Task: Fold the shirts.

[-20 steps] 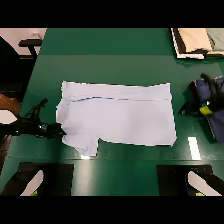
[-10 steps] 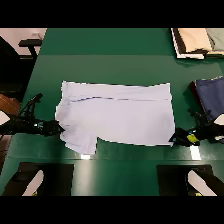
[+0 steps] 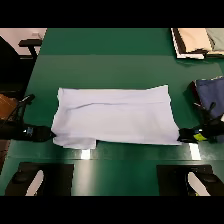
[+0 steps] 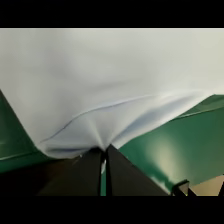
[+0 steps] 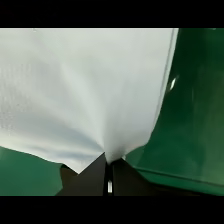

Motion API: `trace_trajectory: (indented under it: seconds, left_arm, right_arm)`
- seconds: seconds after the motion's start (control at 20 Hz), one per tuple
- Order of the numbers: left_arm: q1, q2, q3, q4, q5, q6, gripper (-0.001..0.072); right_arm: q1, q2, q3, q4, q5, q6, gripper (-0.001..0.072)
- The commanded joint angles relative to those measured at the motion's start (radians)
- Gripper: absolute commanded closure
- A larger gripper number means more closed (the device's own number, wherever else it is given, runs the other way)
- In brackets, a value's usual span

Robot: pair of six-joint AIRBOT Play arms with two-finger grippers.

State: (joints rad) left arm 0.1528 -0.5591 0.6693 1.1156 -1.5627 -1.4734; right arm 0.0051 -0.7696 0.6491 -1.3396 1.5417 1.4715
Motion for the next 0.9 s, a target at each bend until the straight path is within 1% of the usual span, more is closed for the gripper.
trace_trajectory:
  seconds: [0.0, 0.1, 0.15, 0.25, 0.45, 0.55, 0.7, 0.85]
  left_arm:
    - [0.001, 0.045, 0.018, -0.054, -0.124, -0.049, 0.0682]
    - [0.001, 0.045, 0.018, -0.058, -0.06, -0.046, 0.0682]
    - [0.001, 0.038, 0.018, -0.058, 0.001, -0.045, 0.0682]
    - [0.001, -0.018, 0.018, -0.056, 0.107, -0.003, 0.0682]
    - [0.001, -0.251, 0.022, -0.065, 0.318, 0.1, 0.0681]
    - [0.001, -0.385, 0.05, -0.077, 0.415, 0.147, 0.068]
    - [0.001, -0.563, 0.127, -0.106, 0.498, 0.197, 0.068]
    - [0.001, -0.669, 0.204, -0.106, 0.534, 0.2, 0.0679]
  right_arm:
    - [0.008, 0.121, 0.064, -0.075, 0.079, 0.033, 0.0692]
    - [0.012, 0.1, 0.113, -0.071, 0.078, 0.033, 0.0692]
    - [0.012, 0.061, 0.141, -0.068, 0.061, 0.033, 0.0693]
    - [0.012, -0.048, 0.207, -0.067, -0.018, 0.032, 0.0692]
    - [0.012, -0.336, 0.38, -0.064, -0.123, 0.027, 0.0692]
    - [0.012, -0.478, 0.468, -0.015, -0.153, 0.016, 0.0692]
    - [0.012, -0.644, 0.584, 0.088, -0.189, 0.0, 0.0692]
    - [0.012, -0.766, 0.692, 0.137, -0.205, 0.0, 0.0692]
